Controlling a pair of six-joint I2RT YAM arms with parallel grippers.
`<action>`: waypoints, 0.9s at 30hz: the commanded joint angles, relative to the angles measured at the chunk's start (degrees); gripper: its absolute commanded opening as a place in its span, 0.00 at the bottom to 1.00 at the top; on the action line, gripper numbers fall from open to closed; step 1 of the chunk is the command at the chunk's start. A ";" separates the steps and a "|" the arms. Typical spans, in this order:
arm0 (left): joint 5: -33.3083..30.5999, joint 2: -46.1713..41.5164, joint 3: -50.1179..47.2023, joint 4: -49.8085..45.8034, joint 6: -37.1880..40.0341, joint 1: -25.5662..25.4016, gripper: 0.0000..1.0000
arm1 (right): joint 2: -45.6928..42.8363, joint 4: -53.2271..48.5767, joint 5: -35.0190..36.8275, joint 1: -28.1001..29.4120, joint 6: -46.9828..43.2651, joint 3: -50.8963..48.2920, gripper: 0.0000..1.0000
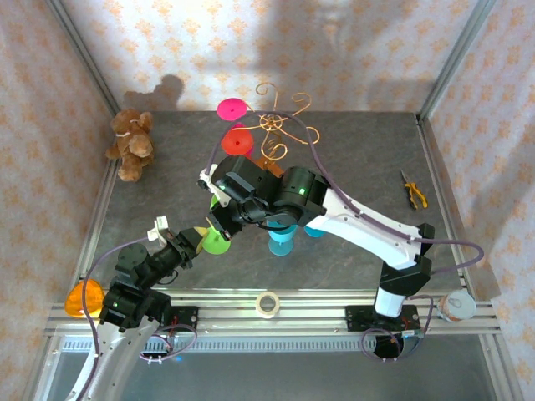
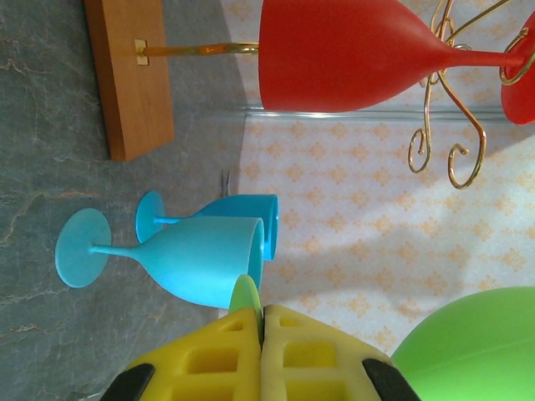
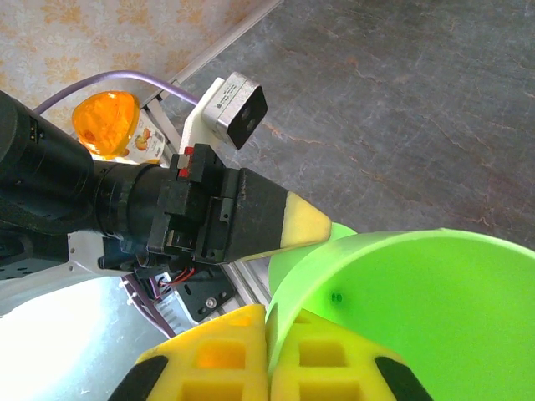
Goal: Take the wine glass off the wine glass rack
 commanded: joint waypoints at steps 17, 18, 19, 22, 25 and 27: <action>-5.38 2.19 5.97 -15.74 11.55 0.33 0.47 | -8.88 5.28 2.25 0.81 5.32 -15.24 0.00; -6.45 2.63 6.92 -17.44 13.05 0.33 0.48 | -10.16 6.85 2.10 1.20 6.65 -17.34 0.00; -7.26 3.19 7.75 -18.80 14.28 0.33 0.48 | -11.08 7.82 2.15 1.60 7.25 -19.41 0.00; -8.88 5.41 10.39 -21.73 18.45 0.32 0.49 | -13.02 7.15 5.89 3.34 8.77 -22.56 0.00; -10.25 7.76 12.53 -23.20 21.96 0.32 0.49 | -13.88 4.66 10.51 5.20 9.81 -24.10 0.00; -10.69 9.42 13.59 -23.26 23.59 0.33 0.49 | -14.89 4.48 11.11 5.70 11.14 -26.25 0.00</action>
